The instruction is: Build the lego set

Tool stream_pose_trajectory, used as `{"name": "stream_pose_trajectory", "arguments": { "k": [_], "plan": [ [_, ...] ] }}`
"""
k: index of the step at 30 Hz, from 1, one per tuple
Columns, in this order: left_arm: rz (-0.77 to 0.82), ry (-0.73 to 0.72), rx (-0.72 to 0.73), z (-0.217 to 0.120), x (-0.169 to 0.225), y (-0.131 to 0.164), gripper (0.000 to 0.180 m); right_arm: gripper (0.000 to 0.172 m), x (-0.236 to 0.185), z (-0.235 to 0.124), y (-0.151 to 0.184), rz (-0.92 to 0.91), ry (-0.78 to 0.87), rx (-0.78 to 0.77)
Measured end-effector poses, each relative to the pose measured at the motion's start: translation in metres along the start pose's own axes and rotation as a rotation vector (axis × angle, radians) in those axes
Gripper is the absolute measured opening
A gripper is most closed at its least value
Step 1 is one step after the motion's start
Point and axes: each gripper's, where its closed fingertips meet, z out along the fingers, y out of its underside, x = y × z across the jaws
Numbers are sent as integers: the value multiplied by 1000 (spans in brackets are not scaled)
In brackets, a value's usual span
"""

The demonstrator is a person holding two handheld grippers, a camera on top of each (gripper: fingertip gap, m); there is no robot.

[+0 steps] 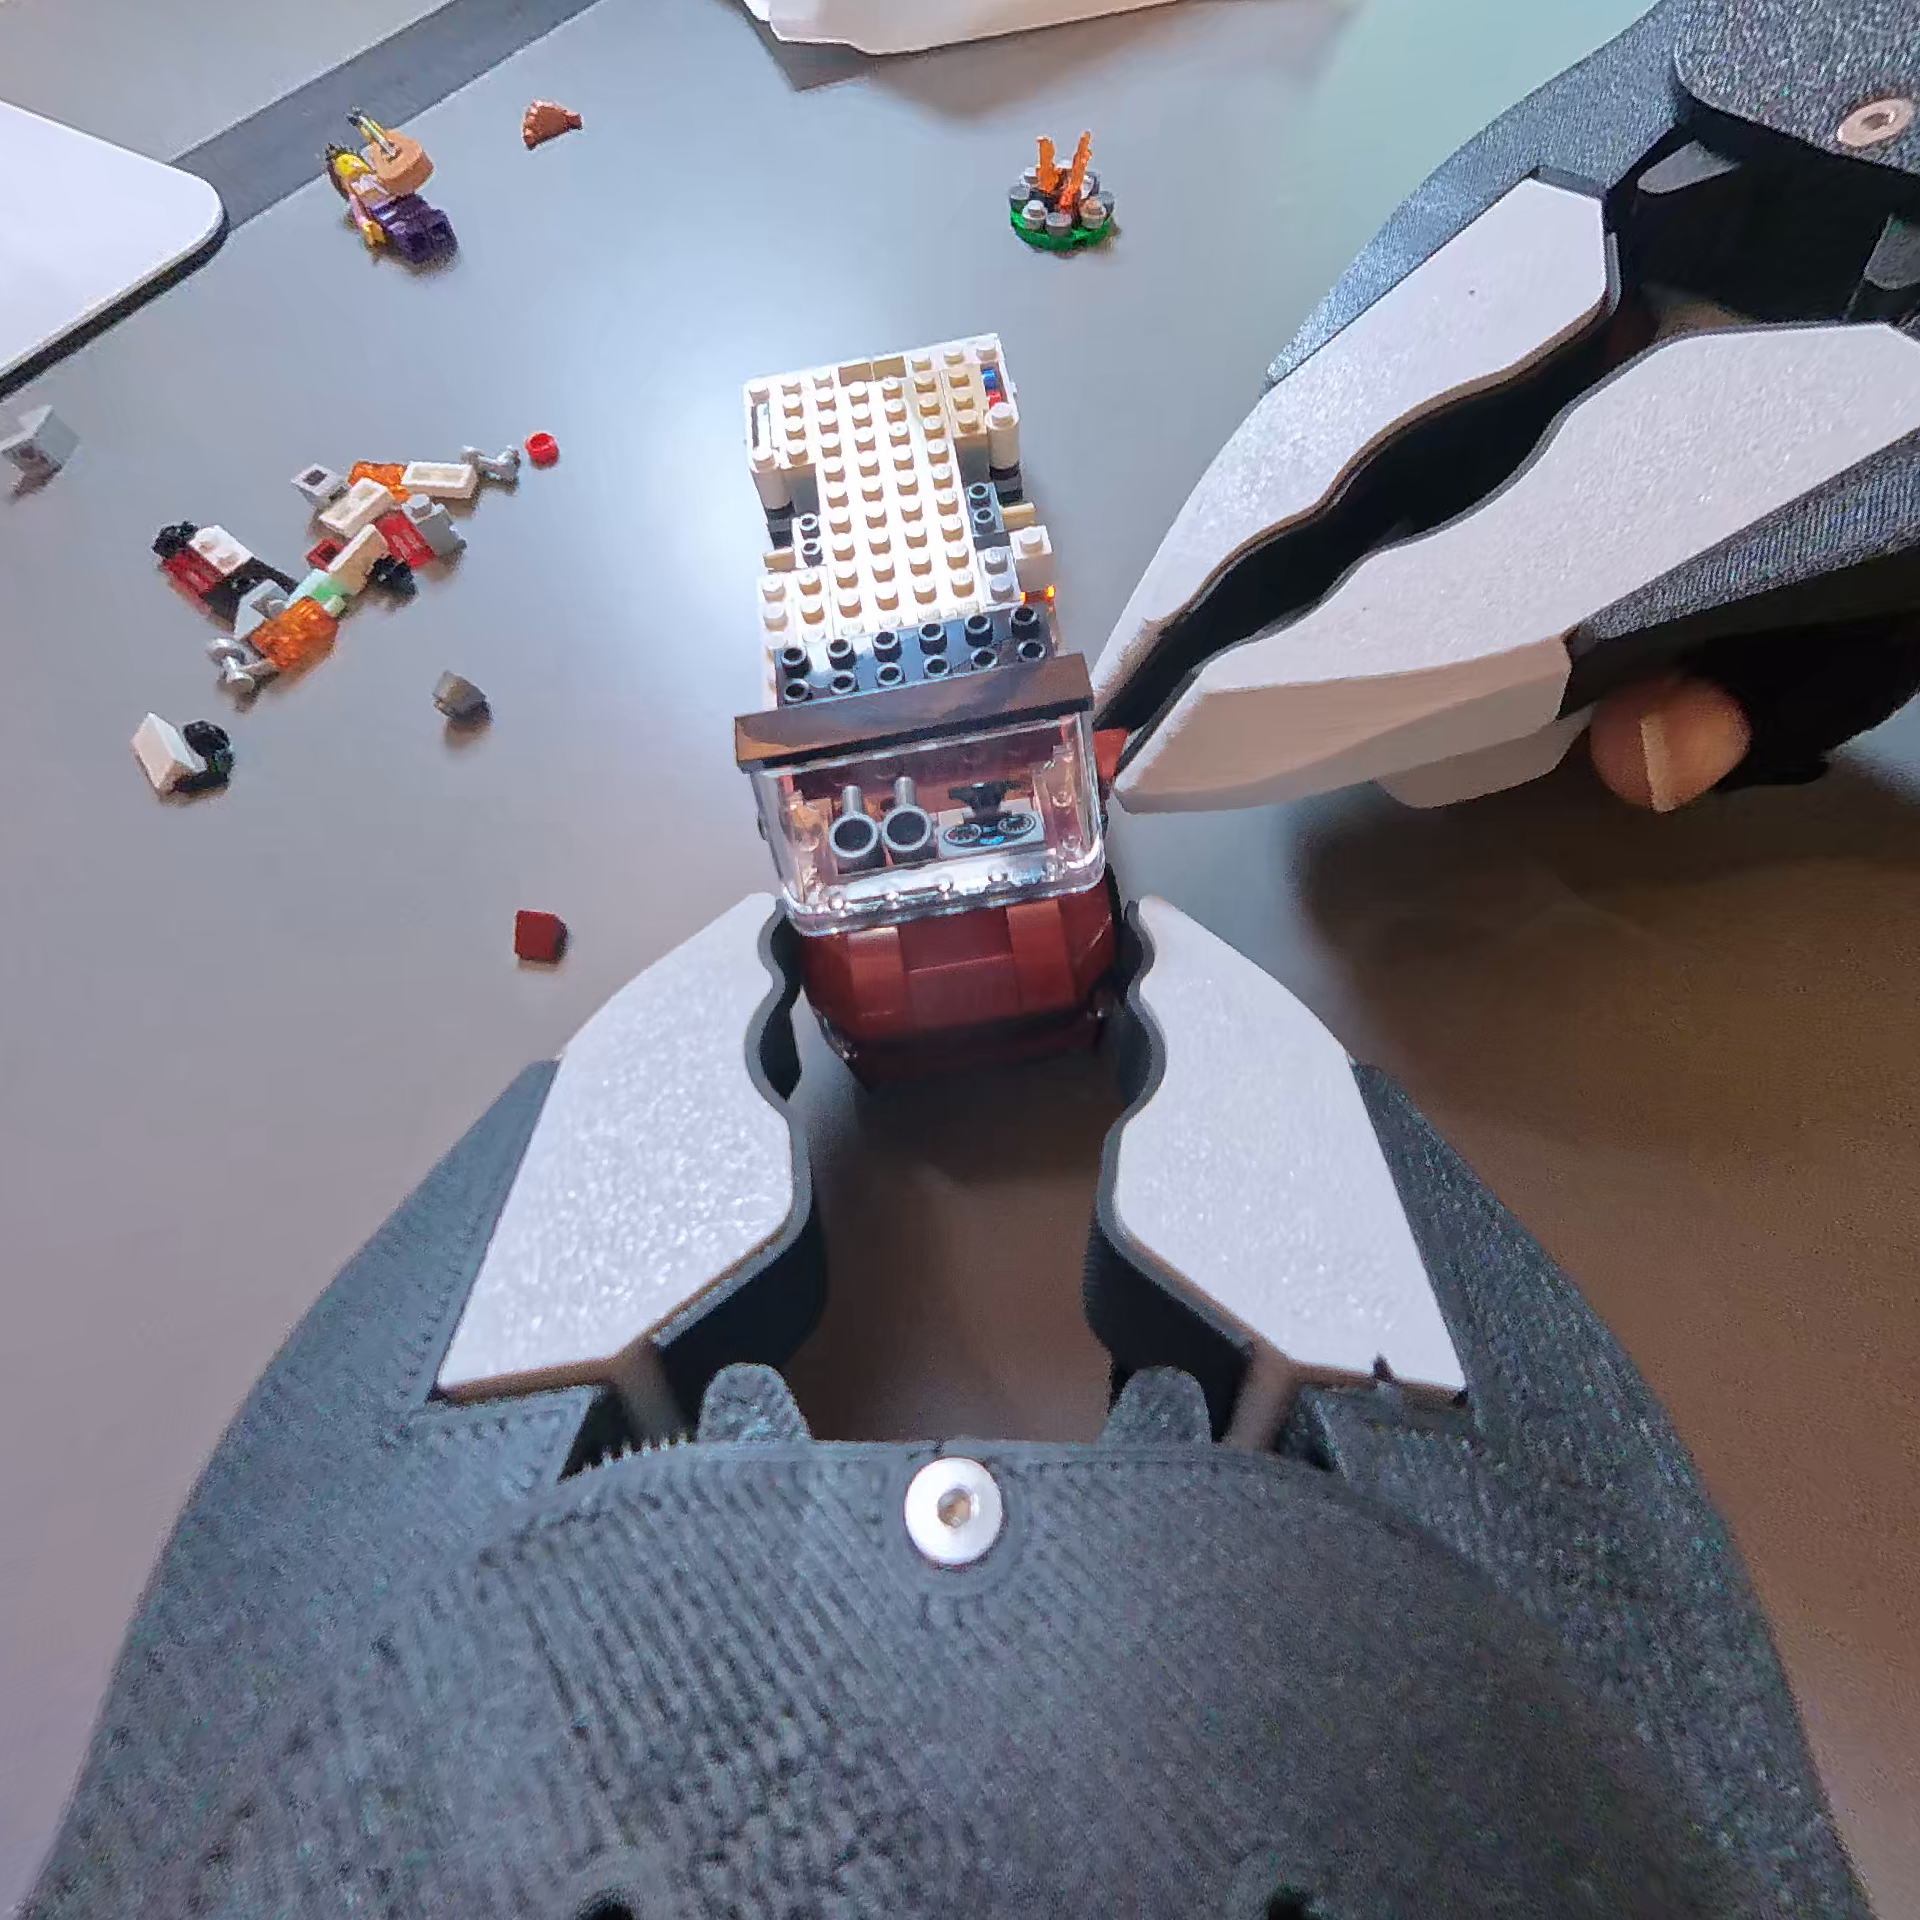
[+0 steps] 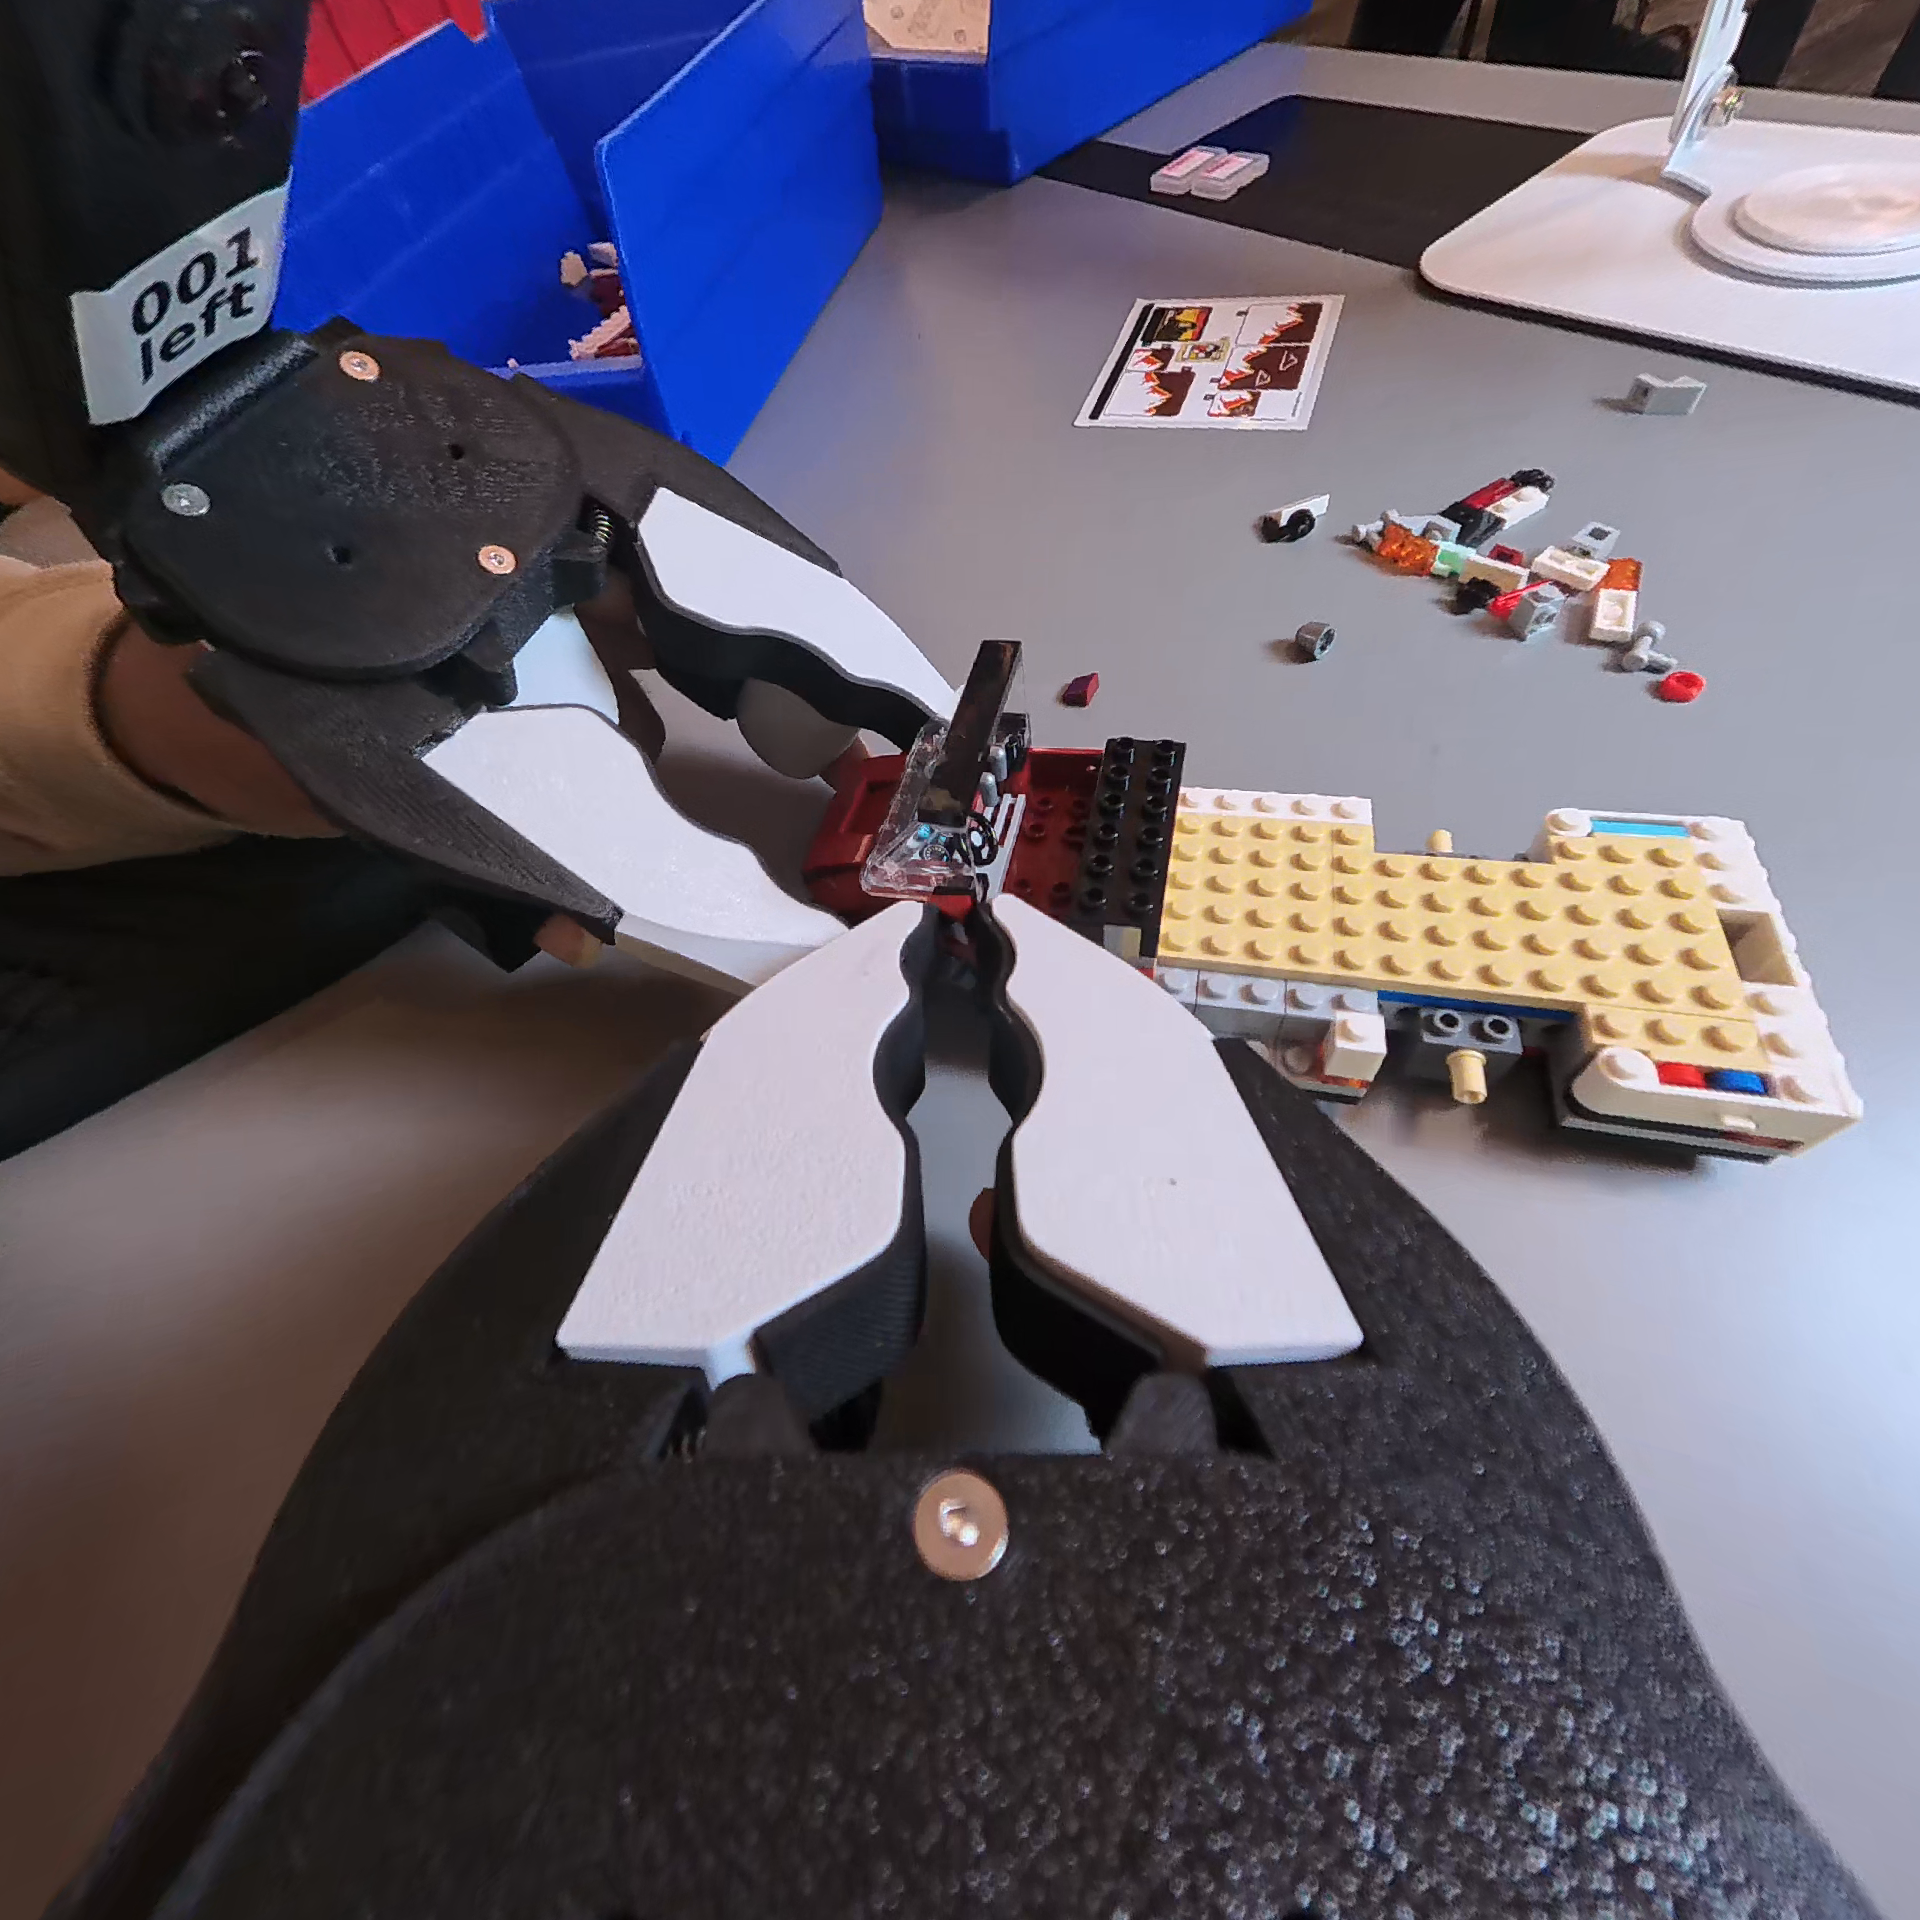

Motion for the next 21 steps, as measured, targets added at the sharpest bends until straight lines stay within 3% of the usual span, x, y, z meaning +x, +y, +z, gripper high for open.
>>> {"name": "stream_pose_trajectory", "arguments": {
  "k": [6, 14, 21],
  "plan": [
    [18, -16, -1, 0, 0, 1, 60, 8, 0, -2, 3, -149, 53, -37],
    [-138, 155, -4, -9, 6, -16, 60, 13, 2, -12, -13, -878, 250, -33],
    [-237, 233, -11, -14, 6, -22, 60, 13, 3, -12, -29, -1150, 263, -104]
  ]
}}
